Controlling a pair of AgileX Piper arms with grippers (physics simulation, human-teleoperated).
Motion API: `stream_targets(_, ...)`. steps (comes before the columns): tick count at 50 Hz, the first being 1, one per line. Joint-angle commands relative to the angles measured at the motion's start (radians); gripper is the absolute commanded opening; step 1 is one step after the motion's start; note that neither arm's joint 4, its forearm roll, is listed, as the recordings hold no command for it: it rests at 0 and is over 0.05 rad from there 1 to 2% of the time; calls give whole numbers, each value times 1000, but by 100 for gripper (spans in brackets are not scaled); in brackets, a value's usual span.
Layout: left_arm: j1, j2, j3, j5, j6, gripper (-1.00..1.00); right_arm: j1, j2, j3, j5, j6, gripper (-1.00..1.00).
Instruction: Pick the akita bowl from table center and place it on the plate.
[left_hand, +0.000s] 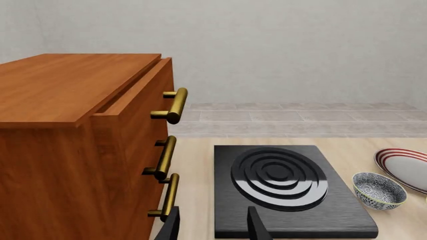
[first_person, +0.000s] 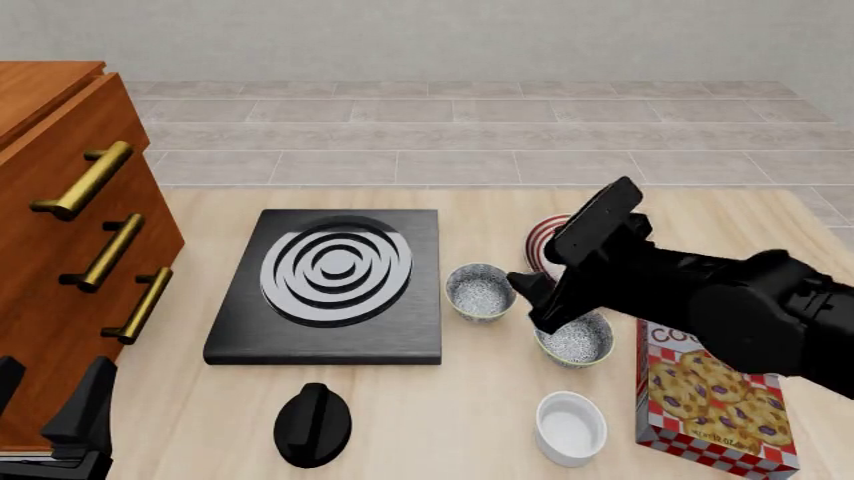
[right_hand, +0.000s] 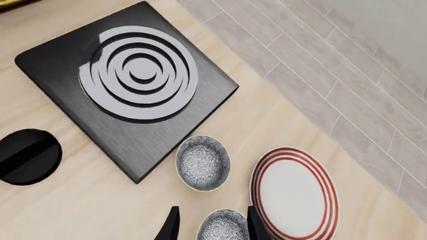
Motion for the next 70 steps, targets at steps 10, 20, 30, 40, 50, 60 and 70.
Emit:
stream_targets(10, 0, 0, 0, 0, 0, 100, 76, 229, -139, 46, -143, 100)
stream_targets(20, 0, 0, 0, 0, 0, 100, 93, 295, -152, 63, -222, 100)
stream_targets(30, 0, 0, 0, 0, 0, 100, 55, 348, -163, 38, -300, 100)
stream_targets(40, 0, 0, 0, 0, 0, 100, 40, 398, -165, 23, -354, 100)
stream_targets(50, 0, 0, 0, 0, 0, 100, 59, 438, -169, 13, -376, 100)
stream_targets(60, 0, 0, 0, 0, 0, 100, 48, 487, -182, 5, -399, 100)
stream_targets(70, 0, 0, 0, 0, 0, 100, 31, 521, -195, 7, -435, 100)
